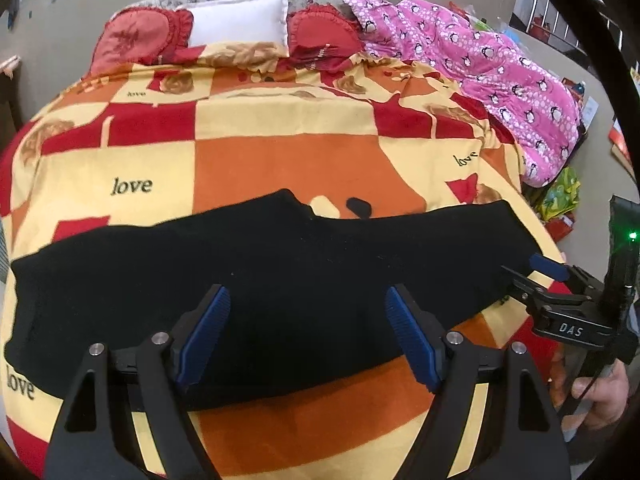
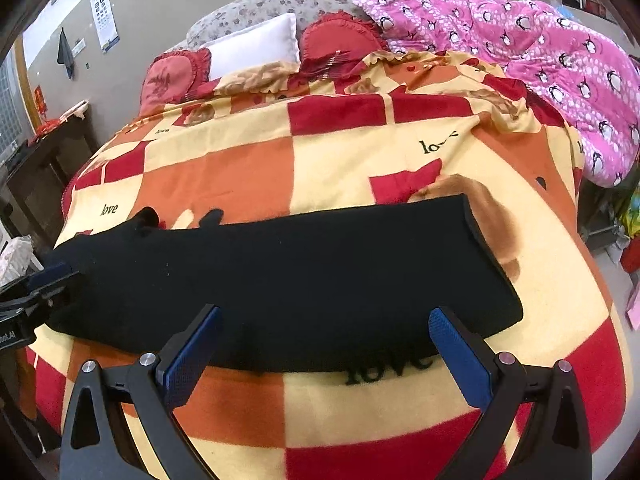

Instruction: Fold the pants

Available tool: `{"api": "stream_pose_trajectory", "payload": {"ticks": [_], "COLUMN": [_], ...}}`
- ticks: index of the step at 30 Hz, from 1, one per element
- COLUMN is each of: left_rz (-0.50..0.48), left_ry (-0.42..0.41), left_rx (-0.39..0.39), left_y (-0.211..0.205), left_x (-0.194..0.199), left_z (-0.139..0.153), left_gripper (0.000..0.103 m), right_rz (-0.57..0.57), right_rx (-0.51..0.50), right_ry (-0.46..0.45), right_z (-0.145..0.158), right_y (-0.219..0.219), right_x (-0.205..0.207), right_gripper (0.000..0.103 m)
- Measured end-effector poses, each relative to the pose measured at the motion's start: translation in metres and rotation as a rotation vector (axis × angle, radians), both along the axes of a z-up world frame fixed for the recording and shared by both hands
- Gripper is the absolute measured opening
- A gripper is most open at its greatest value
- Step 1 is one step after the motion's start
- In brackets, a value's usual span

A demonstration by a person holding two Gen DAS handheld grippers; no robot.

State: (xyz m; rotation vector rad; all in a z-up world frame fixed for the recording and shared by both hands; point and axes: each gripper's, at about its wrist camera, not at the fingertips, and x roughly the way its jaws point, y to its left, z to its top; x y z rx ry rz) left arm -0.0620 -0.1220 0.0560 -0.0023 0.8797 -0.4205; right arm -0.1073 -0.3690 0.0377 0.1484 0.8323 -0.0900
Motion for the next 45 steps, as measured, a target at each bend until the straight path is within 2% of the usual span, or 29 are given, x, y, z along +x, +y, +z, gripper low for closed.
{"api": "stream_pose_trajectory", "payload": {"ticks": [13,20,23,26,28,31,38,45], "left_rz": [-0.012,-0.075,-0.094,-0.118,-0.133,-0.171,-0.285,-0.427], "left_ry": [-0.003,-0.015,-0.020,-0.013,0.002,0.048,0.113,0.164], "left_rx": [-0.008,0.024,0.025,0.017,0.011,-0.028,-0.048,-0.063], "left_y": [-0.009,-0.031,-0.039,-0.049,-0.056,-0.069,-0.127,-0.198], "left_x": [-0.001,0.000,0.000,0.004,0.008,0.018,0.048,0.082], "left_z": [-0.003,-0.001,-0.001,-0.002,-0.004,-0.009,-0.016,-0.025], "left_gripper": [0.080,0.080,0.080,0.080,0.080,0.080,0.080,0.080], "right_rz": [-0.018,-0.029,-0.043,-0.076,-0.110,-0.143,-0.123,-0.123], "right_rx": [0.004,0.003,0.024,0.086,0.134,0.147,0.149,0.248], "right_ry": [-0.003,0.006,0.004,0.018,0.053,0.062,-0.018,-0.043], "right_z": [0.004,0.005,0.005,0.003,-0.003,-0.008,-0.009,-0.024], "right_y": [-0.008,-0.015,-0.021,-0.035,-0.048,-0.061,-0.082,-0.107], "right_x": [0.002,0.000,-0.001,-0.004,-0.008,-0.016,-0.030,-0.020], "right_gripper": [0.103,0.103,0.103,0.103,0.103,0.103,0.102,0.098]}}
